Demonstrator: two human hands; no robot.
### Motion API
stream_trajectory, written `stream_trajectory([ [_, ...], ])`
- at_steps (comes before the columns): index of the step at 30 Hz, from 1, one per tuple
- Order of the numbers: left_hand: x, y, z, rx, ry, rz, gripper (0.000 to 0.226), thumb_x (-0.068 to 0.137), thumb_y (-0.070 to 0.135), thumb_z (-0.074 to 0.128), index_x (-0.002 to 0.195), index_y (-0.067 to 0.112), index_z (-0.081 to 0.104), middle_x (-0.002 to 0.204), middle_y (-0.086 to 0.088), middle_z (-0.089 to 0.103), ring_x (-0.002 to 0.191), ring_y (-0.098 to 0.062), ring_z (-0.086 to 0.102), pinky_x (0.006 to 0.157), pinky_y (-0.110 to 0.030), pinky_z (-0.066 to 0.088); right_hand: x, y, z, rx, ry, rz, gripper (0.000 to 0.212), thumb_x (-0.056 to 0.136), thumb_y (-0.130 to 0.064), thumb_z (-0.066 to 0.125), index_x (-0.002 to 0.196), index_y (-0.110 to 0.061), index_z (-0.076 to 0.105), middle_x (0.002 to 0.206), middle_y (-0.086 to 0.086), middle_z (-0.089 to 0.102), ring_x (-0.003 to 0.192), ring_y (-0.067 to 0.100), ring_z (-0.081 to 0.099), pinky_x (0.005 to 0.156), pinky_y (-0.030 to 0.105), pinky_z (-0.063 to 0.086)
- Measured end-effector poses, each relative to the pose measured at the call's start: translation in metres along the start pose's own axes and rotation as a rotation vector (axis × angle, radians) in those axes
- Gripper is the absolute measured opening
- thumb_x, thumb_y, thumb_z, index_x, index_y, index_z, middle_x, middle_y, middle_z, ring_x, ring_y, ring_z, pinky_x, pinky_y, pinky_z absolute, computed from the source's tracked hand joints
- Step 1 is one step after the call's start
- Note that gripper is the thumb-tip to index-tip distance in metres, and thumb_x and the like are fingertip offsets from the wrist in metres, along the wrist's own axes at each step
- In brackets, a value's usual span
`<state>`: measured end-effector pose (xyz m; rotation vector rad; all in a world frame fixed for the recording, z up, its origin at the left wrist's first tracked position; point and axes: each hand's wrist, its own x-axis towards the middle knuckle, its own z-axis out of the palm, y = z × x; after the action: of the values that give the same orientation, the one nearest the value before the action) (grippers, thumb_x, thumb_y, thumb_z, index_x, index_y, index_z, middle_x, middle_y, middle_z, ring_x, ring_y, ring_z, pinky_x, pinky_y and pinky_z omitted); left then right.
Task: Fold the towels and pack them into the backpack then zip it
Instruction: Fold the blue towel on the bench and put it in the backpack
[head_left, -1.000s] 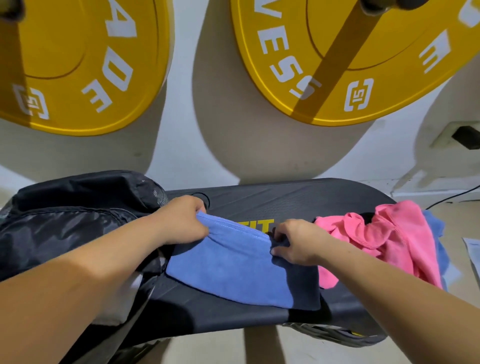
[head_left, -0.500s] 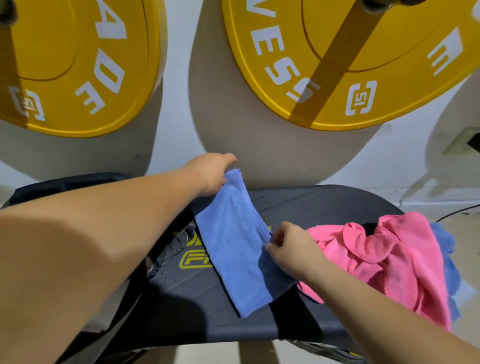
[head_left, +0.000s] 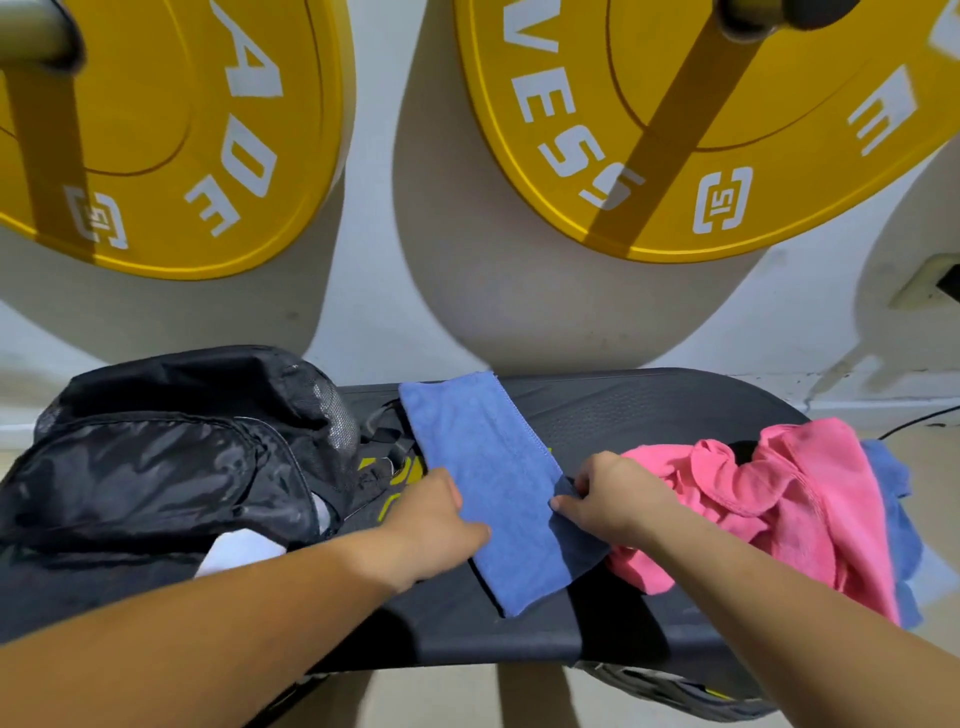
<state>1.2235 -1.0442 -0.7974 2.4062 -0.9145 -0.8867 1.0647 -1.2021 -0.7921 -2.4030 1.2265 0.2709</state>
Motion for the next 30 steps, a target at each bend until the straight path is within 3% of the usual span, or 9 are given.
stream_trajectory([
  [2, 0.001, -0.002, 0.014, -0.107, 0.028, -0.037, 0.029, 0.077, 0.019, 0.071, 0.086, 0.023, 0.044, 0.089, -0.005, 0.063, 0.078, -0.028, 0.069, 0.062, -0.032, 0.05, -0.004, -0.006, -0.001, -0.053, -0.013, -0.004, 0.037, 0.089, -0.048, 0.059, 0.07, -0.018, 0.046, 0.063, -0.002, 0.047, 0.073, 0.029, 0.052, 0.054, 0.029, 0.034],
  [5, 0.0, -0.003, 0.017, -0.194, 0.014, -0.079, 0.021, 0.078, 0.016, 0.063, 0.087, 0.023, 0.046, 0.086, -0.008, 0.063, 0.068, -0.026, 0.058, 0.056, -0.027, 0.044, -0.012, -0.018, -0.003, -0.033, -0.038, -0.013, 0.042, 0.088, -0.042, 0.054, 0.059, -0.016, 0.039, 0.056, 0.0, 0.043, 0.061, 0.028, 0.046, 0.046, 0.028, 0.028],
  [11, -0.012, -0.037, -0.038, 0.064, 0.033, 0.102, 0.016, 0.081, 0.021, 0.064, 0.091, 0.021, 0.052, 0.08, 0.003, 0.059, 0.073, -0.02, 0.055, 0.065, -0.032, 0.044, -0.036, -0.038, 0.001, 0.167, -0.292, -0.008, 0.043, 0.087, -0.038, 0.059, 0.053, -0.012, 0.062, 0.041, -0.004, 0.052, 0.037, 0.015, 0.043, 0.038, 0.018, 0.034],
  [13, -0.022, -0.052, -0.051, 0.25, 0.015, 0.248, 0.015, 0.084, 0.019, 0.06, 0.095, 0.021, 0.049, 0.087, 0.004, 0.055, 0.078, -0.021, 0.055, 0.072, -0.036, 0.049, -0.043, -0.04, 0.01, 0.044, -0.296, -0.056, 0.039, 0.088, -0.036, 0.054, 0.061, -0.011, 0.067, 0.046, -0.003, 0.055, 0.048, 0.02, 0.05, 0.048, 0.022, 0.044],
  [17, -0.05, -0.065, -0.054, 0.527, -0.03, 0.662, 0.011, 0.091, 0.034, 0.052, 0.099, 0.026, 0.05, 0.1, 0.01, 0.046, 0.087, -0.012, 0.045, 0.078, -0.036, 0.048, -0.051, -0.045, 0.016, -0.095, 0.024, -0.268, 0.048, 0.091, -0.049, 0.051, 0.058, -0.014, 0.045, 0.057, -0.001, 0.047, 0.067, 0.025, 0.049, 0.059, 0.032, 0.043],
  [19, -0.059, -0.069, -0.047, 0.654, -0.142, 0.777, 0.022, 0.094, 0.043, 0.048, 0.1, 0.024, 0.055, 0.105, 0.006, 0.049, 0.095, -0.016, 0.047, 0.081, -0.039, 0.048, -0.058, -0.051, 0.022, 0.028, -0.01, -0.413, 0.047, 0.089, -0.053, 0.055, 0.061, -0.017, 0.048, 0.059, -0.002, 0.054, 0.064, 0.019, 0.052, 0.061, 0.036, 0.048],
  [22, -0.056, -0.079, -0.036, 0.857, -0.227, 0.767, 0.033, 0.096, 0.046, 0.045, 0.109, 0.018, 0.059, 0.114, 0.0, 0.049, 0.108, -0.022, 0.047, 0.086, -0.045, 0.049, -0.065, -0.057, 0.041, -0.082, -0.12, -0.605, 0.04, 0.085, -0.06, 0.056, 0.074, -0.022, 0.052, 0.082, -0.006, 0.056, 0.08, 0.016, 0.056, 0.072, 0.04, 0.052],
  [27, -0.048, -0.103, -0.03, 0.776, -0.06, 0.949, 0.022, 0.093, 0.04, 0.044, 0.097, 0.024, 0.059, 0.102, 0.005, 0.056, 0.092, -0.018, 0.057, 0.066, -0.035, 0.055, -0.063, -0.047, 0.045, -0.223, -0.132, -0.72, 0.04, 0.074, -0.062, 0.068, 0.082, -0.033, 0.041, 0.092, -0.014, 0.042, 0.093, 0.014, 0.05, 0.071, 0.039, 0.051],
  [30, -0.049, -0.111, -0.025, 0.703, 0.029, 0.991, 0.015, 0.091, 0.038, 0.048, 0.087, 0.026, 0.056, 0.092, 0.008, 0.055, 0.08, -0.016, 0.056, 0.056, -0.031, 0.054, -0.067, -0.046, 0.041, -0.227, -0.095, -0.805, 0.028, 0.082, -0.047, 0.062, 0.083, -0.037, 0.035, 0.091, -0.016, 0.035, 0.088, 0.015, 0.05, 0.067, 0.04, 0.051],
])
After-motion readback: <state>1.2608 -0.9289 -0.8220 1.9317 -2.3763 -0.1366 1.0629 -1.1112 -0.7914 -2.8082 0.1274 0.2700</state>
